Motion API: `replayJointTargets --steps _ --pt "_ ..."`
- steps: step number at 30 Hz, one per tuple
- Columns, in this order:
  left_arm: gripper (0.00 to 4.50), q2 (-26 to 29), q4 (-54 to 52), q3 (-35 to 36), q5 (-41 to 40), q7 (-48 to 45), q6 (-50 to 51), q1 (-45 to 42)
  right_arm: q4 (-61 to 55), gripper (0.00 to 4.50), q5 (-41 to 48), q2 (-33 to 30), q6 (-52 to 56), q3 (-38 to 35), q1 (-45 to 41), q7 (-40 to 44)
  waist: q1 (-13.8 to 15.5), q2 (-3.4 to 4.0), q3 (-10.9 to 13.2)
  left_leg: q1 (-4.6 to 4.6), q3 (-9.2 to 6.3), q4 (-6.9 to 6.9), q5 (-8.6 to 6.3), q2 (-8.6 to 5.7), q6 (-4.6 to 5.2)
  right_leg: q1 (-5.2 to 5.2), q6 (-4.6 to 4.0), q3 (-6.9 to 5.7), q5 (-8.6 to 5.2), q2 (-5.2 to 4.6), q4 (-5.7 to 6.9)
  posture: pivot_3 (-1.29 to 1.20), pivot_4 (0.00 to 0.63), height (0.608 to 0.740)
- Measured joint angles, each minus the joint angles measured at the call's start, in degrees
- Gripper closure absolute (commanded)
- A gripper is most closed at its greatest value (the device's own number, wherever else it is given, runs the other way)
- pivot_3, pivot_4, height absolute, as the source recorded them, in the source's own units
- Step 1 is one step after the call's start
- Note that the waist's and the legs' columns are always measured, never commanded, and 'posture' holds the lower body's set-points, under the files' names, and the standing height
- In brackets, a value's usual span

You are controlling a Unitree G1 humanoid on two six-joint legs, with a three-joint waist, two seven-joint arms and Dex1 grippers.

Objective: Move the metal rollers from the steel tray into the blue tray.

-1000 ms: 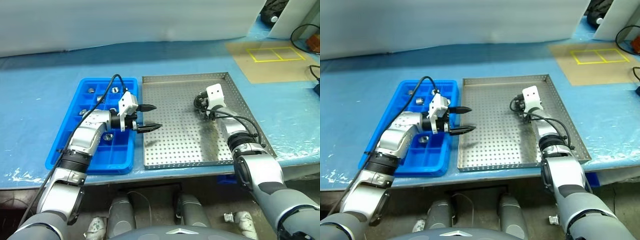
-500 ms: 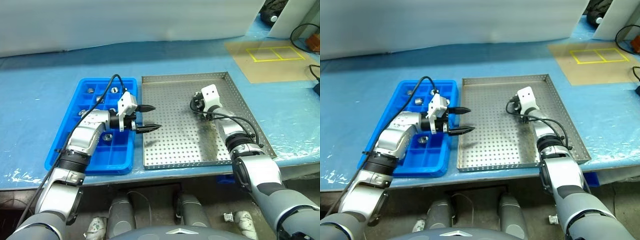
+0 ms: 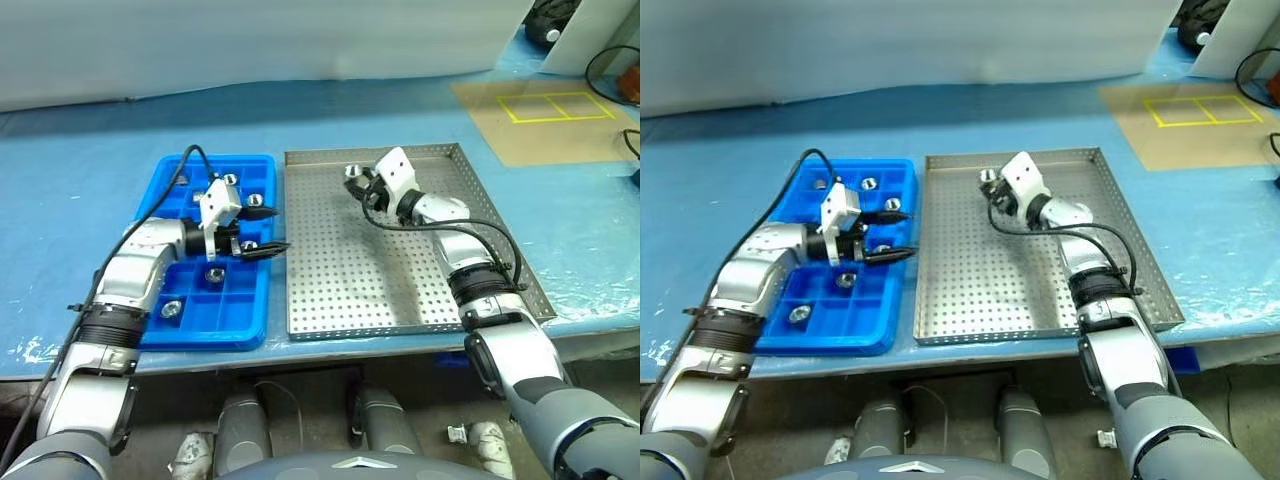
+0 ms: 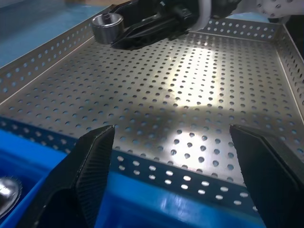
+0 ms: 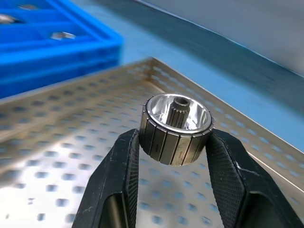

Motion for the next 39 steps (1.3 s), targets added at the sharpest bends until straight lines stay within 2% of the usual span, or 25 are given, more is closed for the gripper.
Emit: replayJointTargets --steps 4,7,14,20,25,32,39 --pt "0.40 3.17 -3.23 2.79 -0.82 0.64 1.14 3.76 -7.53 2.84 2.30 -0.28 5.31 2.87 1.05 8.28 0.26 0.00 0.00 0.03 0.00 -0.07 0.02 0.00 -0.03 -0.01 0.00 -0.01 0.00 -0.01 0.00 -0.06 0.150 0.740" --pt "0.40 6.15 -9.59 5.84 -2.29 1.83 3.66 10.05 -11.06 2.84 3.92 -1.03 6.97 6.21 1.04 16.16 0.43 -0.01 0.00 0.06 -0.01 -0.29 0.06 0.01 -0.10 -0.05 0.00 -0.02 -0.01 -0.01 -0.07 0.00 0.150 0.740" --pt "0.40 9.42 -22.35 13.00 -5.73 5.94 8.52 22.87 -12.22 2.84 5.65 -2.27 7.59 10.53 0.67 28.39 3.16 0.00 0.01 0.05 -0.01 -0.48 0.07 0.01 -0.13 -0.06 -0.01 -0.11 -0.04 -0.02 -0.19 0.16 0.150 0.740" --pt "0.40 9.41 -36.90 19.24 -11.22 10.94 14.17 35.43 -8.87 2.84 5.75 1.87 5.24 14.13 -2.24 33.53 4.77 -0.01 0.02 0.06 -0.06 -0.60 0.07 0.05 -0.13 -0.08 -0.01 -0.16 -0.07 -0.02 -0.19 0.29 0.150 0.740" --pt "0.40 9.45 -44.70 22.34 -13.94 12.68 16.59 44.29 -4.75 2.84 5.40 3.99 2.06 16.61 -3.24 36.88 6.59 -0.03 0.02 0.03 -0.08 -0.62 0.07 0.02 -0.13 -0.08 0.06 -0.16 -0.11 -0.03 -0.25 0.36 0.150 0.740" --pt "0.40 9.16 -50.23 26.03 -16.31 15.89 17.71 49.85 -1.29 2.84 4.44 6.21 -1.99 19.23 -4.07 41.40 8.49 -0.02 0.03 0.03 -0.14 -0.66 0.06 0.02 -0.14 -0.08 0.39 -0.16 -0.31 -0.02 -0.25 0.39 0.150 0.740" --pt "0.40 9.05 -50.72 25.98 -16.79 17.68 17.74 49.74 -0.46 2.84 3.62 6.31 -3.80 20.02 -4.17 42.69 9.38 -0.03 0.02 0.05 -0.15 -0.66 0.06 0.01 -0.14 -0.07 0.40 -0.14 -0.31 -0.02 -0.25 0.37 0.150 0.740"
